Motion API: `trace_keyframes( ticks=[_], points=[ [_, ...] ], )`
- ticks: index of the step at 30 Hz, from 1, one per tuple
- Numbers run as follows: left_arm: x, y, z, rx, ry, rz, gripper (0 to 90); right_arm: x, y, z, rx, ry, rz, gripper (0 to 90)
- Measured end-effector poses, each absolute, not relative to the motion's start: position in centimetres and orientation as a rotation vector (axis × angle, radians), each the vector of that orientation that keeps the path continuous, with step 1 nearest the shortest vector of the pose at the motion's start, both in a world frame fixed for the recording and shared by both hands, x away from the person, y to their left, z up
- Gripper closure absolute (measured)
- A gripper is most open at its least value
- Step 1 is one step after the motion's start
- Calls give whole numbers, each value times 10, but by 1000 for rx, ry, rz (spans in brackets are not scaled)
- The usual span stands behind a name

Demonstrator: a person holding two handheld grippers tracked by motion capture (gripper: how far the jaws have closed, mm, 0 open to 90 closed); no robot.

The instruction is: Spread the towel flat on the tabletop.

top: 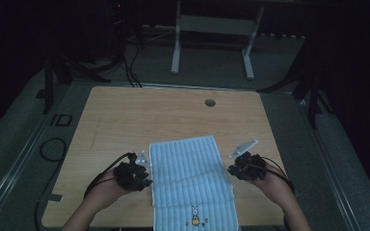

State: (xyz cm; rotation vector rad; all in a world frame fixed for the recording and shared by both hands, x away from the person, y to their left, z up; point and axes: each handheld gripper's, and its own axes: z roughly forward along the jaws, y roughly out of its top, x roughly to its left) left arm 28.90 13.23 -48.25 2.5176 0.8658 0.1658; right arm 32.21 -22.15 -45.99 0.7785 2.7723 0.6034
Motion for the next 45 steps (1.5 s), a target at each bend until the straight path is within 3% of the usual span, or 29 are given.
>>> trace_keyframes(
  ticks=[8,14,29,42,45],
  points=[
    [332,122,-508,2584,948,187,688,379,-183,-497,836,2801,536,803],
    [348,121,-522,2591,994,173,688,395,-179,-522,901,2820,463,806],
    [399,109,-524,2606,1033,222,687,424,-182,-521,992,2805,457,803],
    [468,92,-522,2598,1170,305,672,488,-180,-519,1159,2744,369,786],
    [481,87,-522,2606,1202,362,638,501,-181,-520,1160,2717,379,682]
  ],
)
